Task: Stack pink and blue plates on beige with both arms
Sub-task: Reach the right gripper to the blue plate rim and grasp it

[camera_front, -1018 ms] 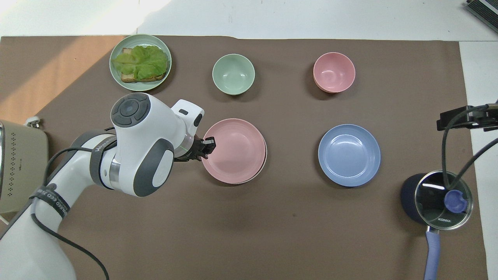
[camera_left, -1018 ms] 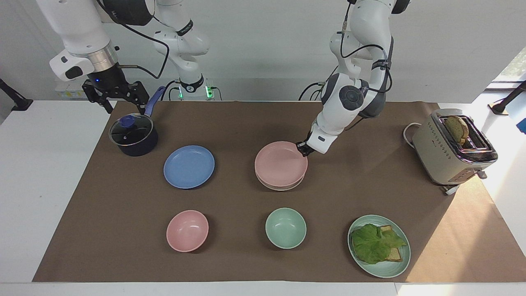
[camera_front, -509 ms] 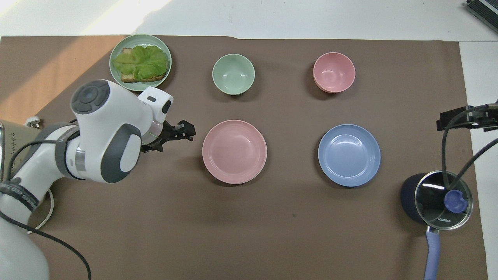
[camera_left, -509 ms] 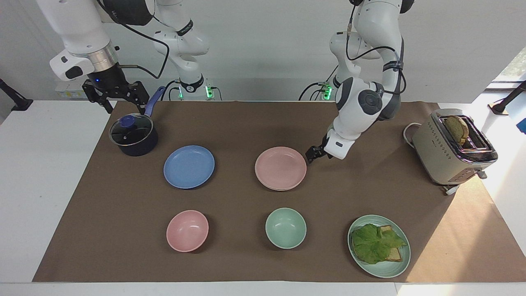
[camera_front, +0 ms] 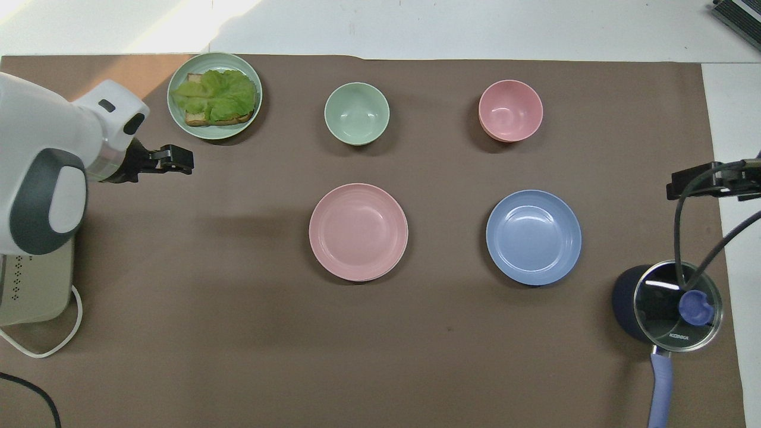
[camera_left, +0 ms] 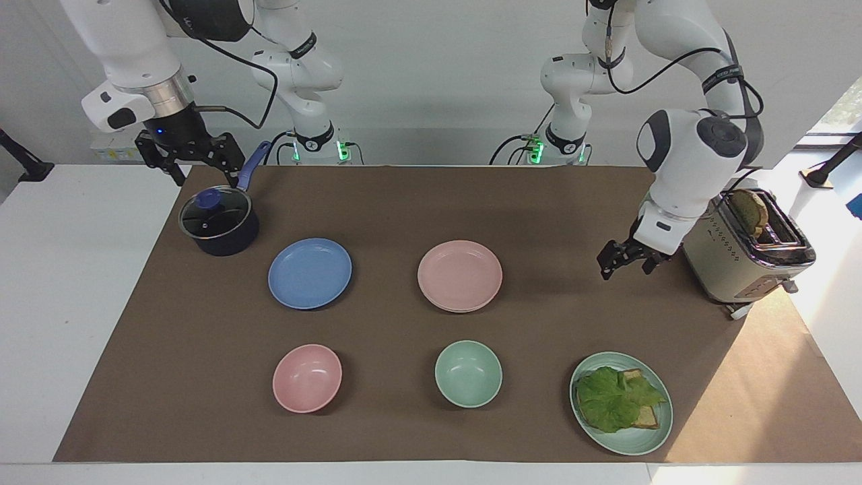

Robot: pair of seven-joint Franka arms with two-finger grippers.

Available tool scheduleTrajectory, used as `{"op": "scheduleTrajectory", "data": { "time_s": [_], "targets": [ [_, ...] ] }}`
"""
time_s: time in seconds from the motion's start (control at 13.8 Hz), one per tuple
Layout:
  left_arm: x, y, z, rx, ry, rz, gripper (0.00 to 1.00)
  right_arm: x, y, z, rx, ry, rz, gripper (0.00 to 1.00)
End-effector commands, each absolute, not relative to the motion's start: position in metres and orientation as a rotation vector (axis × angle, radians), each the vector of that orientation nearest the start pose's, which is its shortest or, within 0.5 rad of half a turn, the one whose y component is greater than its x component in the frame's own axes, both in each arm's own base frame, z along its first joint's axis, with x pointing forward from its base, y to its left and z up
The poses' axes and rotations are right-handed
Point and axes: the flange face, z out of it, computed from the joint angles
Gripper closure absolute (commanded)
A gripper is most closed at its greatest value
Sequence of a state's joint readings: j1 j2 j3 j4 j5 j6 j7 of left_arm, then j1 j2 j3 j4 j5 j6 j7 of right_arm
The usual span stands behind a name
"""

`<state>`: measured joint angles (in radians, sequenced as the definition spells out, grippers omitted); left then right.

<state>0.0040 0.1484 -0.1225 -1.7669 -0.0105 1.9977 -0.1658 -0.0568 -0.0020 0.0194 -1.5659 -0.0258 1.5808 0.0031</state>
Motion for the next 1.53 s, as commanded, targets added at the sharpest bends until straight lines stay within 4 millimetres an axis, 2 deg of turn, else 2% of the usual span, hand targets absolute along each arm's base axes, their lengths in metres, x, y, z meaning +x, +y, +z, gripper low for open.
{"op": "scheduleTrajectory", "data": {
  "time_s": [0.0, 0.15, 0.22, 0.51, 0.8, 1.02, 1.16, 1.31, 1.45],
  "targets": [
    [0.607, -0.035, 0.541, -3.15, -0.022, -0.126, 0.0, 0.55, -0.026, 0.607, -3.16, 0.085, -0.038, 0.0],
    [0.601, -0.026, 0.572, -3.143, -0.039, -0.179, 0.0, 0.552, -0.028, 0.574, -3.159, 0.064, -0.014, 0.0],
    [0.597, -0.028, 0.58, -3.141, -0.039, -0.189, 0.0, 0.553, -0.027, 0.55, -3.15, 0.044, -0.019, 0.0],
    [0.59, -0.029, 0.584, -3.141, -0.041, -0.162, 0.0, 0.547, -0.027, 0.469, -3.122, 0.037, -0.059, 0.0],
    [0.59, -0.03, 0.584, -3.141, -0.042, -0.157, 0.0, 0.529, -0.03, 0.388, -3.123, 0.049, -0.117, 0.0],
    [0.59, -0.029, 0.584, -3.141, -0.044, -0.157, 0.0, 0.527, -0.041, 0.346, -3.036, 0.067, -0.102, 0.1],
    [0.59, -0.029, 0.584, -3.141, -0.044, -0.157, 0.0, 0.53, -0.053, 0.33, -3.009, 0.06, -0.109, 0.18],
    [0.589, -0.029, 0.584, -3.141, -0.044, -0.155, 0.0, 0.532, -0.056, 0.313, -3.006, 0.074, -0.102, 0.31],
    [0.59, -0.03, 0.584, -3.141, -0.042, -0.157, 0.0, 0.532, -0.055, 0.298, -2.949, 0.131, -0.094, 0.48]
  ]
}}
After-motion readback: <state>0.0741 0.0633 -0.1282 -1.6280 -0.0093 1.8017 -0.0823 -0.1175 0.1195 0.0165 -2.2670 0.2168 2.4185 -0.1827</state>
